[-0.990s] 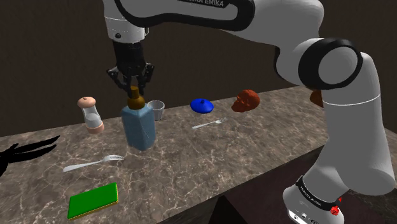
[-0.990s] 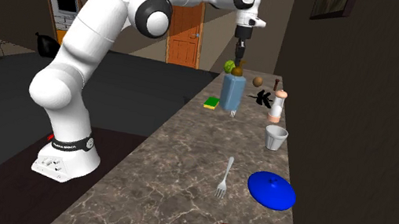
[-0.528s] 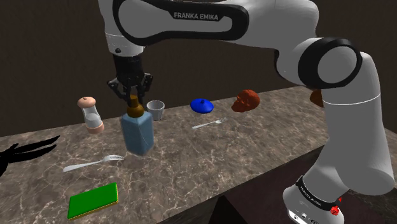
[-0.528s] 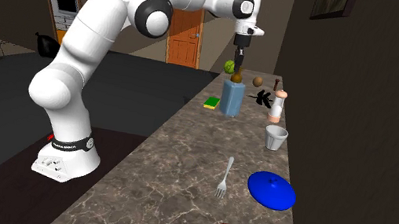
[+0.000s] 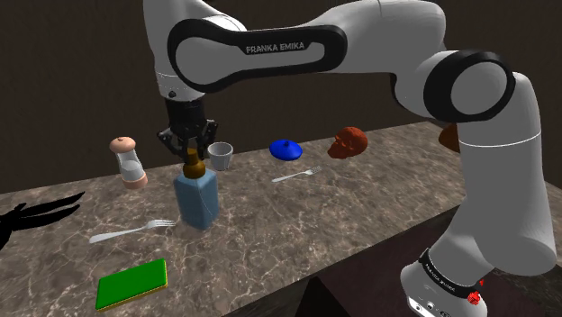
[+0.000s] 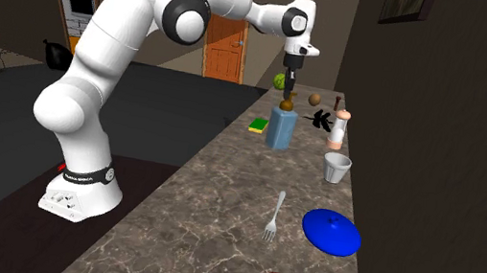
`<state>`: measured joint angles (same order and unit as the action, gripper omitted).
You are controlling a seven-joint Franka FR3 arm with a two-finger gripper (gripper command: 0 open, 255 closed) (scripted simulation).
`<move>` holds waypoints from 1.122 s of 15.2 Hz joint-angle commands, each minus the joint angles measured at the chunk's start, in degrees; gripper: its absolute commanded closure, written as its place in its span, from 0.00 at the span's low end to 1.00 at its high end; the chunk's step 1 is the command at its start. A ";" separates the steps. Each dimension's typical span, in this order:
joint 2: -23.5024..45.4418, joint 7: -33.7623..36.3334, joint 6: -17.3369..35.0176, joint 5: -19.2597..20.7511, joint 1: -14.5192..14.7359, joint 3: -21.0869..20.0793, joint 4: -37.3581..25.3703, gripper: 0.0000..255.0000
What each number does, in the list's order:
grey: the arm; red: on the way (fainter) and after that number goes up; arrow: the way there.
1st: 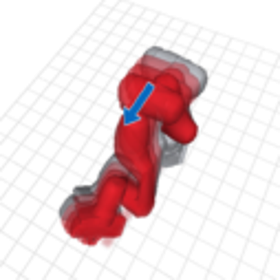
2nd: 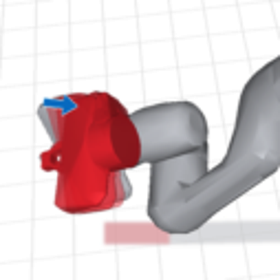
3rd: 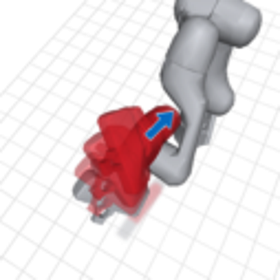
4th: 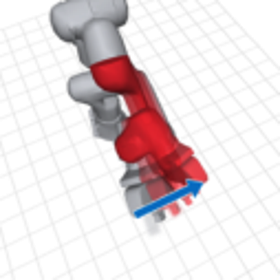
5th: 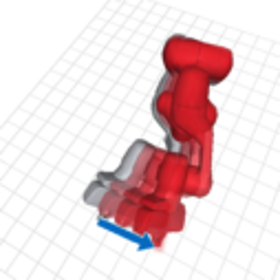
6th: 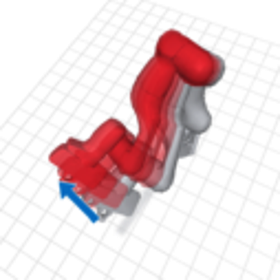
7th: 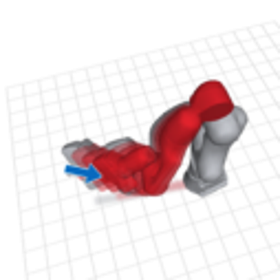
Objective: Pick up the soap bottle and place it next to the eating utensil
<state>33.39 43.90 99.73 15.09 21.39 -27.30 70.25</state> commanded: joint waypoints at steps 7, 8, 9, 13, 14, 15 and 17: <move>0.30 0.34 1.75 0.19 -0.01 0.06 1.45 1.00; 0.30 0.34 1.75 0.19 -0.01 0.06 1.45 1.00; 0.30 0.34 1.75 0.19 -0.01 0.06 1.45 1.00; 0.31 0.34 1.71 0.19 0.00 0.06 1.39 0.00; 0.31 0.34 1.71 0.19 0.00 0.06 1.39 0.00; 0.30 0.34 1.75 0.19 -0.01 0.06 1.45 0.00; 0.39 0.01 -2.15 0.08 0.66 -0.03 -2.66 0.00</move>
<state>33.44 44.06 99.33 15.13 21.64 -27.33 69.70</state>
